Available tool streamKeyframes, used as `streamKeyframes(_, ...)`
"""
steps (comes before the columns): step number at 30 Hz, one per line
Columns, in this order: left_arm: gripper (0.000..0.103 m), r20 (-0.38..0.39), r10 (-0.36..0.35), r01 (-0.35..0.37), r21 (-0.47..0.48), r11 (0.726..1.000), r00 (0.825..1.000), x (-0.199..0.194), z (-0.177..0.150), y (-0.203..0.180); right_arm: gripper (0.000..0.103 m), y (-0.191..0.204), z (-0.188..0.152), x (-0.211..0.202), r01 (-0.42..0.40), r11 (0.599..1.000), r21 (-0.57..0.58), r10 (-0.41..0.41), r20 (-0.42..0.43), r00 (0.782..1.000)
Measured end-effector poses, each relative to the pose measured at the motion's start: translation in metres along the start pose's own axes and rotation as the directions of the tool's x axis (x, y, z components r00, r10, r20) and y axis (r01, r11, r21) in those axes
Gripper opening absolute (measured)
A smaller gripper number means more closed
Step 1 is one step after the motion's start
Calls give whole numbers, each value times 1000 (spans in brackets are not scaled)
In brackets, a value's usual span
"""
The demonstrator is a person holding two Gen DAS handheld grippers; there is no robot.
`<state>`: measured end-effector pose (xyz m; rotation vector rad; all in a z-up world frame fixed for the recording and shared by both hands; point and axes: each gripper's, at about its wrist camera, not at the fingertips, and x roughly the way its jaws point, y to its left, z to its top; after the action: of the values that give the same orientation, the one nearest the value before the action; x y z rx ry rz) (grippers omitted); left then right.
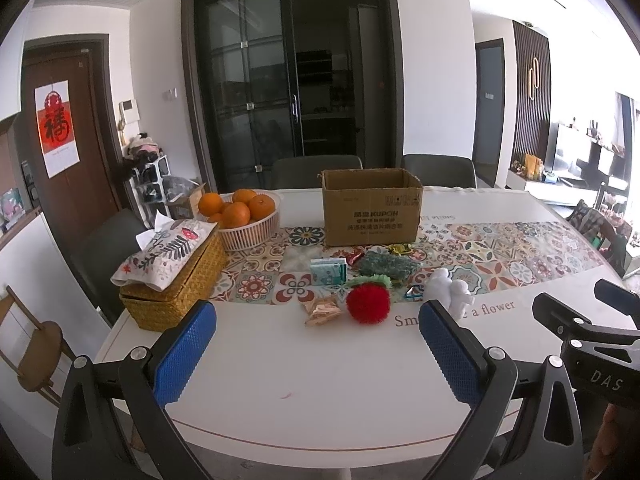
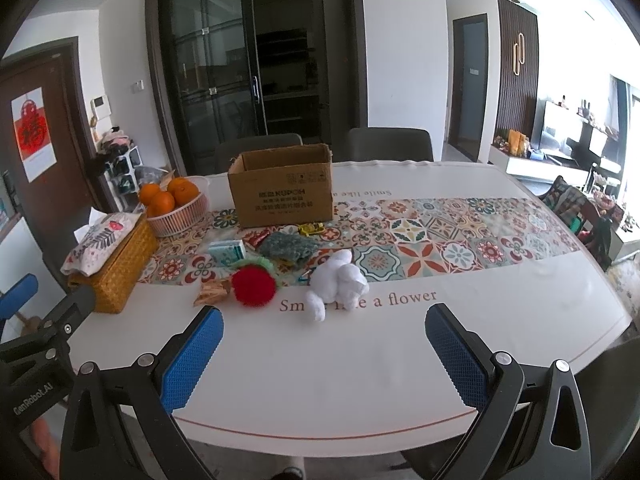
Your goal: Organize soft objects
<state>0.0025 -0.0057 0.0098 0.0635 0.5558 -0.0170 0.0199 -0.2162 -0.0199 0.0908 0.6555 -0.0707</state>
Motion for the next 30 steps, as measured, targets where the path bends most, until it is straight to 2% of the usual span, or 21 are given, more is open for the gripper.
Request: streamKeyframes(30, 103, 0, -9, 9, 11, 1000, 1000, 3, 2, -1, 102, 2, 0, 1, 3, 1000, -1, -3, 0, 1000)
